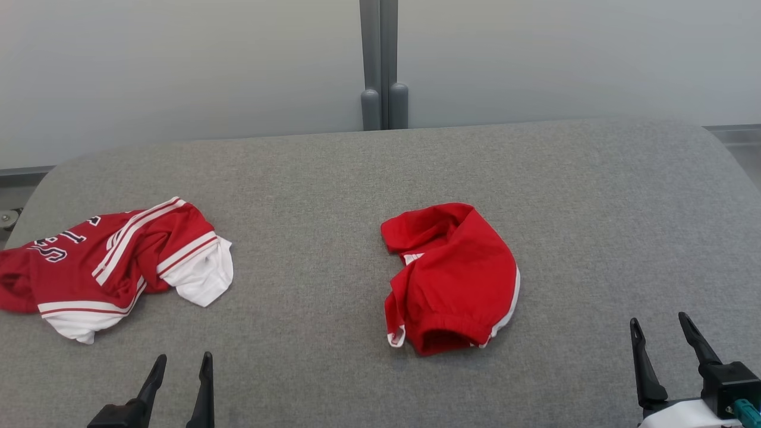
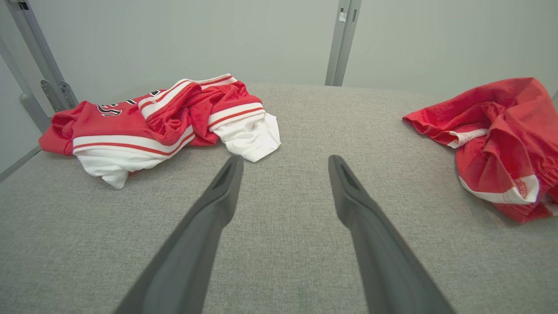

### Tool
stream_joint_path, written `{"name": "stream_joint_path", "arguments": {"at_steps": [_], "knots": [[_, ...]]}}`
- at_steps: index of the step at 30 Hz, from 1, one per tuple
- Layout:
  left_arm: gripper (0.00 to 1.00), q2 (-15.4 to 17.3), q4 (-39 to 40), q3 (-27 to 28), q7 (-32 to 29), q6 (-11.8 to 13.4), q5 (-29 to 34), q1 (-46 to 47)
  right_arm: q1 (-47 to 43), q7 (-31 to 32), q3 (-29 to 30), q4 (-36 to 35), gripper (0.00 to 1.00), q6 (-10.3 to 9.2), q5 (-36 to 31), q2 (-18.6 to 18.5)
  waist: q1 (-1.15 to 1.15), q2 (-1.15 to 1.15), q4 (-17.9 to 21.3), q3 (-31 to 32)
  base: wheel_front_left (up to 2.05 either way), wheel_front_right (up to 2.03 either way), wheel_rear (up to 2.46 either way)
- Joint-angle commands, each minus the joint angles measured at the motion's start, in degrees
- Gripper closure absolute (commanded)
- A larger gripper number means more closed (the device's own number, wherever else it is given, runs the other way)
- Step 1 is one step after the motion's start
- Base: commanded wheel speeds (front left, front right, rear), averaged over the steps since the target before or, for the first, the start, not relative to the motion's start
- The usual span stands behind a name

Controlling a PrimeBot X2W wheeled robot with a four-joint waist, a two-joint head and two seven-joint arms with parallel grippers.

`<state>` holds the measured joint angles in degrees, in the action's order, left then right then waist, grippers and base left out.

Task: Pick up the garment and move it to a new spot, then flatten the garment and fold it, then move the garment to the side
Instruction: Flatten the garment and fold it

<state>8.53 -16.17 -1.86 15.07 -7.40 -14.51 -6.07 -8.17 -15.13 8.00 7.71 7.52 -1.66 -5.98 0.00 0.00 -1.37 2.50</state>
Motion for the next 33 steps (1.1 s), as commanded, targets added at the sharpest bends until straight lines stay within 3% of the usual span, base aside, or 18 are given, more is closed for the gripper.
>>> {"name": "stream_joint_path", "arguments": {"at_steps": [1,8,13,15,18,23,24,28,33], "knots": [[0.0,0.0,0.3,0.0,0.1,-0.1,-0.3,1.0,0.4,0.0,-0.1,0.0,0.0,-0.06,0.0,-0.1,0.0,0.0,0.0,0.0,0.0,0.0,0.0],[0.0,-0.9,1.8,-0.2,0.1,-0.1,-0.1,1.4,0.9,0.0,-0.5,0.1,0.0,-0.06,0.1,-0.1,0.0,0.0,0.9,0.0,0.0,0.0,0.0],[0.0,-2.8,5.3,-6.7,0.1,-0.1,-1.9,2.7,1.4,0.0,-1.0,-0.5,0.0,-0.06,0.3,-0.4,0.0,0.0,2.7,-0.5,0.0,0.0,0.0],[0.0,-3.6,5.9,-11.5,-0.6,-0.1,-4.3,4.0,1.7,0.0,-1.3,-0.6,0.0,-0.06,0.4,-0.6,0.0,0.0,3.8,-0.9,0.0,0.0,0.0],[0.0,-4.8,6.5,-18.6,-6.5,-0.1,-11.5,4.9,2.1,0.0,-1.4,-0.7,0.0,-0.06,0.4,-0.7,0.0,0.0,5.4,-1.4,0.0,0.0,0.0],[0.0,-5.5,5.6,-26.4,-16.9,0.7,-24.6,6.7,2.9,0.0,-1.8,-1.0,0.0,-0.06,0.5,-0.2,0.0,0.0,8.7,-2.8,0.0,0.0,0.0],[0.0,-5.5,5.6,-26.4,-16.9,0.7,-24.6,6.7,2.9,0.0,-1.8,-1.0,0.0,-0.06,0.5,-0.2,0.0,0.0,8.7,-2.8,0.0,0.0,0.0],[0.0,-5.5,3.5,-31.9,-20.4,5.4,-34.4,9.5,3.5,0.0,-2.3,-0.9,0.0,-0.06,0.6,0.1,0.0,0.0,11.5,-4.0,0.0,0.0,0.0],[0.0,-5.5,-1.1,-35.4,-18.4,10.8,-42.4,15.3,4.3,0.0,-2.4,-0.9,0.0,-0.06,0.7,0.5,0.0,0.0,14.5,-6.1,0.0,0.0,0.0]]}}
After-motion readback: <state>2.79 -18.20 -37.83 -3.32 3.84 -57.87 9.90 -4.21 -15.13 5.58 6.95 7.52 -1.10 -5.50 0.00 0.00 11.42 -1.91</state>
